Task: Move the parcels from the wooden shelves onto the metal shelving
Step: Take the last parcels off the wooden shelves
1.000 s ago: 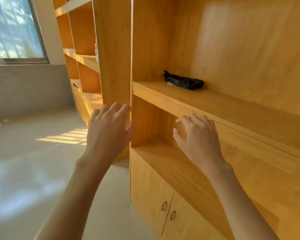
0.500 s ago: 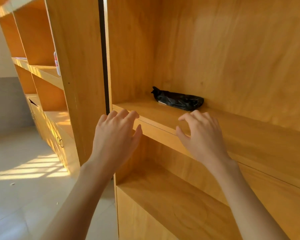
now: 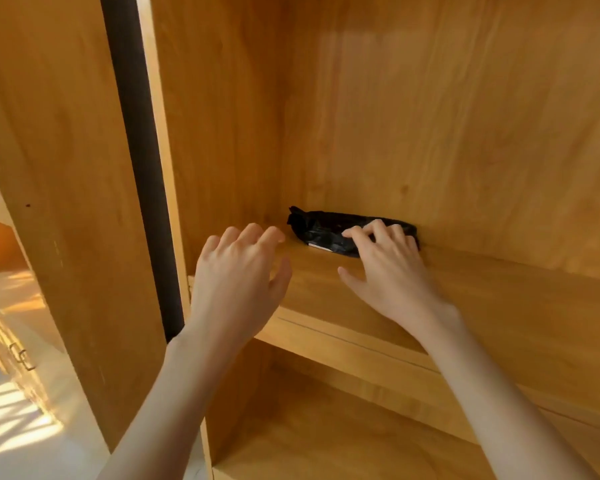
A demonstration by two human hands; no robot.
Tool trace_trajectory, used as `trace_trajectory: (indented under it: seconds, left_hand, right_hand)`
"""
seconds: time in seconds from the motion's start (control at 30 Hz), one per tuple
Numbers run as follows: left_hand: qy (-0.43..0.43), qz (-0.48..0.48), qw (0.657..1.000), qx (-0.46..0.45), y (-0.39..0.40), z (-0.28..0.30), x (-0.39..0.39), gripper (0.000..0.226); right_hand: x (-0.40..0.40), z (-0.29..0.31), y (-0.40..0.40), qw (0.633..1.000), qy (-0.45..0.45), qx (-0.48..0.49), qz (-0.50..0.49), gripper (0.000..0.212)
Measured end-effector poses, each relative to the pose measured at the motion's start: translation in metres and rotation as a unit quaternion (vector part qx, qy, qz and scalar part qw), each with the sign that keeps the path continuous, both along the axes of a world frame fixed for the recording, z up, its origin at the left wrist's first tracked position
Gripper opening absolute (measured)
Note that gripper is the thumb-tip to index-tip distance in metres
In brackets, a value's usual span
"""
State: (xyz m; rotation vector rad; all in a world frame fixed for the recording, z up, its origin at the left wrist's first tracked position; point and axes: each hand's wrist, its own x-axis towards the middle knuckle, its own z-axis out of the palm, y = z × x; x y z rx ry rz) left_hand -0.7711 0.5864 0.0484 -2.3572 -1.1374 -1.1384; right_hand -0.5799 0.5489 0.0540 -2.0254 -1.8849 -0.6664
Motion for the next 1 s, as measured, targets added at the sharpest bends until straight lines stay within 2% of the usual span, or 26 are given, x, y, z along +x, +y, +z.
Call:
trace_trajectory:
  seconds: [0.2, 0.37, 0.6, 0.9, 1.0]
  left_hand:
    - [-0.001, -0.055, 0.998, 0.017, 0.057, 0.0, 0.004, 0.023]
    - [-0.027, -0.096, 0.995, 0.021, 0.089, 0.001, 0.013, 0.028]
    - [-0.044, -0.116, 0.992, 0.008, 0.113, -0.003, 0.022, 0.02]
    - [-0.034, -0.103, 0.994, -0.009, 0.125, -0.005, 0.027, 0.018]
    - [-0.032, -0.107, 0.994, -0.009, 0.124, -0.003, 0.029, 0.02]
  right_hand:
    - [0.005, 0.0, 0.043, 0.995, -0.034, -0.03, -0.09, 0.075]
    - [0.023, 0.003, 0.075, 0.985, -0.024, -0.107, -0.131, 0.093]
    - [0.053, 0.005, 0.103, 0.985, 0.018, -0.128, -0.11, 0.085]
    - [0.072, -0.003, 0.115, 0.978, -0.2, -0.058, -0.021, 0.057]
    - [0.076, -0.003, 0.12, 0.966, -0.247, -0.072, -0.015, 0.06]
